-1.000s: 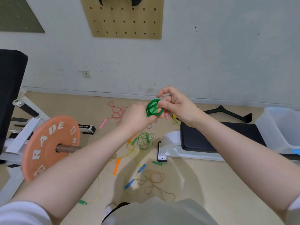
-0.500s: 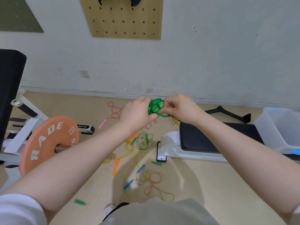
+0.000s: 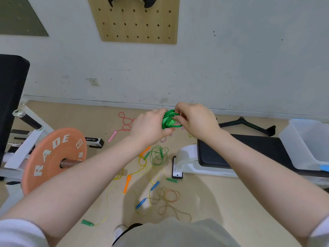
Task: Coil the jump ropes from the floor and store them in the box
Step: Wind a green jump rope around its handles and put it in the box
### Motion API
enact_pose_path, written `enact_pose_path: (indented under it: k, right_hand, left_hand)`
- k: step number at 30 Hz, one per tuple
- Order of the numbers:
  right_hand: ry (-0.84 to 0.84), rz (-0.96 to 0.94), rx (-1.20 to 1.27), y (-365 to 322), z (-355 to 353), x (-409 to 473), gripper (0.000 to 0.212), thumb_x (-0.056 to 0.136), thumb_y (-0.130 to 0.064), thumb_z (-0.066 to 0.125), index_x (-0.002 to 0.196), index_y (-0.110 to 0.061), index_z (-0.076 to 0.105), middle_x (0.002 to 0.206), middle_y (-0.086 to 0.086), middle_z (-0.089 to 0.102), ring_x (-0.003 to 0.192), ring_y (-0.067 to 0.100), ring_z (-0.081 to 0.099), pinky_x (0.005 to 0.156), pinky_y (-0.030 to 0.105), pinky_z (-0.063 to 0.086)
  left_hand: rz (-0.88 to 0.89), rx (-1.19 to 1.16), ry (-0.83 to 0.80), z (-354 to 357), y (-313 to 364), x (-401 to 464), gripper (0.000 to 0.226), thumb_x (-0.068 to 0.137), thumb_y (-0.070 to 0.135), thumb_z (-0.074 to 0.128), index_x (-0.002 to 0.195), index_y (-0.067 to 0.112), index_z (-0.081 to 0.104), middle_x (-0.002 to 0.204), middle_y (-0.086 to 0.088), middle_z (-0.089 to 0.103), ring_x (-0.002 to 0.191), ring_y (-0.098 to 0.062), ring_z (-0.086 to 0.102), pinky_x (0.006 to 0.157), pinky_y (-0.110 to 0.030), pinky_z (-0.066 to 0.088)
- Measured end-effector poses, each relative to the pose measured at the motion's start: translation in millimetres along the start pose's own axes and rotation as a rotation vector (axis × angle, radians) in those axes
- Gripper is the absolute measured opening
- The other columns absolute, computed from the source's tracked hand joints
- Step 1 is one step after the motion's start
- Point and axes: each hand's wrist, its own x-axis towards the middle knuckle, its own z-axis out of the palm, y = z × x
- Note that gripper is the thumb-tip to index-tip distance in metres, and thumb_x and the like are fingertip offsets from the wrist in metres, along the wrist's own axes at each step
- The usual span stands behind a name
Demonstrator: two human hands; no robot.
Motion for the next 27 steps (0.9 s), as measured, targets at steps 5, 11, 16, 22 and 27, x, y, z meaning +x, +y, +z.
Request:
enact_pose_path:
  k: [5, 11, 16, 22, 27]
  right_hand:
    - [0.126, 0.024, 0.252, -7.2, 3.8, 5.0, 0.004, 0.084, -0.010, 0.057, 0.085, -0.009, 0.054, 0.074, 0.006, 0.057, 0.077, 0.032, 0.060, 0.065, 0.036, 0.047]
    - [0.202, 0.112, 0.357, -13.0, 2.6, 12.3, 0.013, 0.077, -0.005, 0.054, 0.075, -0.011, 0.042, 0.065, 0.013, 0.056, 0.061, 0.037, 0.058, 0.055, 0.049, 0.050]
    - [0.257, 0.204, 0.394, -10.4, 9.0, 8.7, 0.011, 0.080, -0.007, 0.052, 0.076, -0.011, 0.043, 0.064, 0.012, 0.057, 0.063, 0.036, 0.060, 0.060, 0.048, 0.049]
    - [-0.130, 0.256, 0.794, -5.0, -8.6, 7.4, 0.019, 0.087, 0.000, 0.055, 0.074, -0.013, 0.049, 0.056, 0.007, 0.054, 0.042, 0.011, 0.052, 0.047, 0.026, 0.045]
    - [-0.384, 0.383, 1.042, 18.0, -16.2, 7.9, 0.020, 0.092, -0.003, 0.052, 0.073, -0.008, 0.057, 0.059, 0.004, 0.054, 0.041, 0.001, 0.050, 0.044, 0.010, 0.041]
  left_hand:
    - [0.020, -0.005, 0.000, -4.1, -1.9, -0.4, 0.043, 0.081, 0.051, 0.059, 0.110, 0.020, 0.051, 0.103, -0.004, 0.066, 0.097, -0.031, 0.061, 0.071, -0.036, 0.046]
    - [0.105, 0.064, 0.064, -11.1, 1.8, -3.9, 0.072, 0.086, 0.057, 0.044, 0.148, 0.036, 0.012, 0.123, -0.001, 0.059, 0.103, -0.032, 0.061, 0.075, -0.038, 0.047]
    - [0.197, -0.007, 0.164, 5.3, -3.0, -7.4, 0.064, 0.074, 0.065, 0.015, 0.136, 0.047, 0.019, 0.101, -0.004, 0.063, 0.084, -0.037, 0.065, 0.062, -0.036, 0.046]
    - [0.111, -0.229, 0.035, 8.5, -8.9, -7.1, 0.043, 0.093, 0.038, 0.046, 0.134, 0.032, 0.036, 0.109, -0.003, 0.065, 0.097, -0.032, 0.061, 0.072, -0.036, 0.045]
    - [0.242, -0.323, -0.114, 13.3, -13.3, -7.2, 0.040, 0.081, 0.052, 0.035, 0.120, 0.050, 0.022, 0.108, -0.003, 0.066, 0.097, -0.031, 0.061, 0.078, -0.036, 0.048]
